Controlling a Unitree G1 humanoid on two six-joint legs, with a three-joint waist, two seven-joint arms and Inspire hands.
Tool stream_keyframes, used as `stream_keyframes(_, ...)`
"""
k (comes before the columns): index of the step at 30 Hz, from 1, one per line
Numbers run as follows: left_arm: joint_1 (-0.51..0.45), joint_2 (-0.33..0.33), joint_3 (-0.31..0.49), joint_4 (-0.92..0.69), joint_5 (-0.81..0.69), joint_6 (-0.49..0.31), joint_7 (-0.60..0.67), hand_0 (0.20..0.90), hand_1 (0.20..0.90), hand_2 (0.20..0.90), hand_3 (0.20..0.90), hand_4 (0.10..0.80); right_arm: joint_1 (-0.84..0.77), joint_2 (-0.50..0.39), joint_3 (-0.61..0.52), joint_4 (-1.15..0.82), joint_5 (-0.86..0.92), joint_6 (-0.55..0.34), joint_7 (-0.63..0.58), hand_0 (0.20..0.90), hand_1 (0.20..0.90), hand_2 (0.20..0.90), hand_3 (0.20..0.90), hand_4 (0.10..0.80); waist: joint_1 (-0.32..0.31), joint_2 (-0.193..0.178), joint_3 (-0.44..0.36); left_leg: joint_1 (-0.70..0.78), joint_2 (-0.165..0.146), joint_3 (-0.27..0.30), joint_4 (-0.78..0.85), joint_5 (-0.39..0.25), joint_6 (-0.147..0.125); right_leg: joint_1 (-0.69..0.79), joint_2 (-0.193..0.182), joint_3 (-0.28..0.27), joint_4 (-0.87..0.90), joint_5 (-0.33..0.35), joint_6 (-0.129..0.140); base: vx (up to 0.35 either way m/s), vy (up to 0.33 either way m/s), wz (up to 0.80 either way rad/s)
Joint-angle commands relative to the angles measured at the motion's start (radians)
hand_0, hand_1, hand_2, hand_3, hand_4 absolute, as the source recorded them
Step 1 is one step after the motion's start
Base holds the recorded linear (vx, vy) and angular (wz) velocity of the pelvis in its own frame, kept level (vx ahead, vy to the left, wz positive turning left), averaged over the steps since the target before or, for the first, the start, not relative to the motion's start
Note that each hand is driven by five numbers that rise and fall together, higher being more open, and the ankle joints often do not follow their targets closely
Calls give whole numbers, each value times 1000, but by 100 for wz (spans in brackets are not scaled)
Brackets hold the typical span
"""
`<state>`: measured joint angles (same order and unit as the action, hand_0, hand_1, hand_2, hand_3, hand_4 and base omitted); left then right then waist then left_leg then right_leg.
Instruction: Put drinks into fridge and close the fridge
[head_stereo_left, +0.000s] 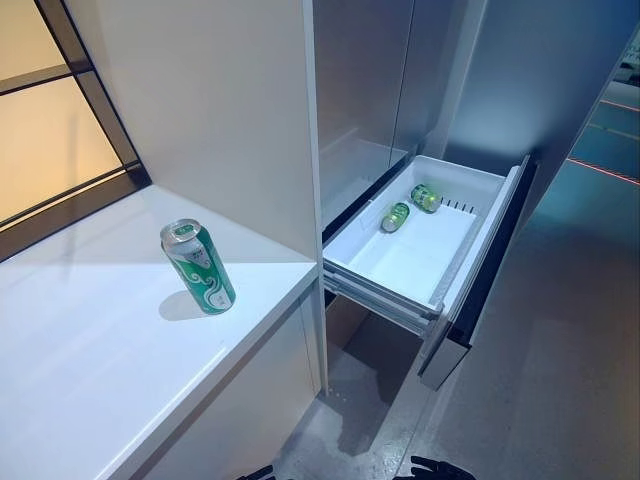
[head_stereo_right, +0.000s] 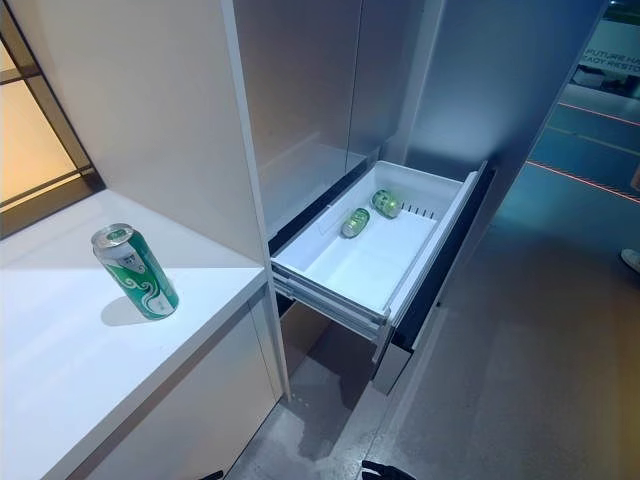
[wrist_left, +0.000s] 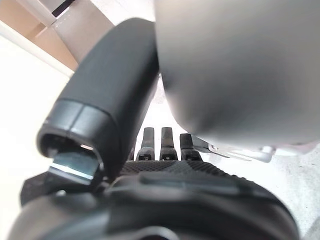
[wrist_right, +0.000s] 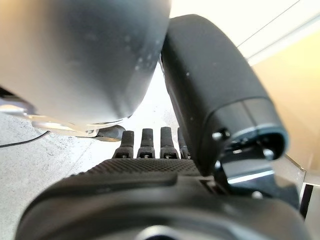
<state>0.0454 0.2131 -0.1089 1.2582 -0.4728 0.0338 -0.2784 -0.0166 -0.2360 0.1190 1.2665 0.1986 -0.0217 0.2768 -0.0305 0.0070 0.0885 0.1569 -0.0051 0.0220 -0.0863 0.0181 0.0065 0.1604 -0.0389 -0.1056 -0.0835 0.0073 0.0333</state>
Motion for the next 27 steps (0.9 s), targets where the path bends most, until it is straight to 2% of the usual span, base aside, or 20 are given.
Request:
stream_keyframes(1,-72,-18,-24,36,11,-38,-29,900,900,900,900,800,-46,-11,25,55,0,-2,-3,900,900,900,900,800,23,-4,2,3,-46,74,59,-105,28,-47,9,-23,87,-55,17,0,0,0)
stream_keyframes(6,-72,-16,-17,34,-21,-43,-38,900,900,900,900,800,-47,-14,22,56,0,-3,2,900,900,900,900,800,25,-4,2,2,-45,75,60,-105,28,-49,8,-24,87,-55,18,0,0,0)
stream_keyframes(9,-73,-16,-13,32,-39,-84,-50,900,900,900,900,800,-49,-13,23,56,-4,-2,2,900,900,900,900,800,24,-4,2,1,-45,75,59,-104,27,-50,9,-22,88,-55,18,0,0,0)
stream_keyframes(11,-77,-14,-19,17,10,-172,-48,900,900,900,900,800,-50,-14,27,55,-3,0,0,900,900,900,900,800,24,-4,2,0,-45,75,59,-103,26,-52,10,-21,89,-55,18,0,0,0)
stream_keyframes(15,-106,6,-103,-76,124,-383,-19,900,900,900,900,800,-60,-27,46,42,4,10,4,900,900,900,900,800,21,4,7,-4,-43,73,57,-99,23,-57,11,-18,90,-54,20,-19,10,0)
stream_keyframes(19,-139,44,-176,-242,163,-463,-20,900,900,900,900,800,-74,-46,53,24,8,31,9,900,900,900,900,800,22,14,14,-10,-43,72,55,-95,23,-65,13,-13,93,-52,23,-43,27,-1)
stream_keyframes(20,-156,67,-203,-332,165,-451,-42,900,900,900,900,800,-79,-55,54,17,10,37,12,900,900,900,900,800,23,19,17,-12,-42,70,54,-93,24,-68,14,-12,94,-51,23,-33,21,0)
stream_keyframes(21,-159,72,-208,-348,166,-459,-57,900,900,900,900,800,-80,-57,55,16,11,38,13,900,900,900,900,800,24,20,18,-13,-42,70,54,-93,24,-69,14,-12,94,-50,23,-38,29,0)
stream_keyframes(22,-172,98,-230,-440,128,-422,-115,900,900,900,900,800,-83,-65,53,12,11,42,16,900,900,900,900,800,24,25,19,-15,-42,67,54,-91,26,-71,15,-10,94,-50,23,0,0,0)
stream_keyframes(23,-174,104,-235,-466,115,-408,-132,900,900,900,900,800,-84,-67,53,12,11,43,16,900,900,900,900,800,25,26,19,-15,-42,67,53,-90,26,-72,16,-9,94,-50,23,0,0,0)
stream_keyframes(25,-193,138,-246,-608,11,-314,-271,900,900,900,900,800,-88,-75,52,8,14,48,17,900,900,900,900,800,27,31,20,-18,-43,62,50,-87,29,-75,17,-6,94,-48,25,-19,10,-1)
stream_keyframes(26,-210,165,-242,-696,-69,-259,-410,900,900,900,900,800,-88,-80,50,5,14,50,19,900,900,900,900,800,28,34,19,-20,-43,59,47,-85,30,-77,18,-4,93,-47,25,-33,12,-1)
stream_keyframes(27,-218,176,-240,-750,-98,-218,-446,900,900,900,900,800,-88,-81,49,4,14,50,19,900,900,900,900,800,28,35,19,-20,-43,58,46,-85,31,-78,18,-4,93,-46,26,0,0,0)
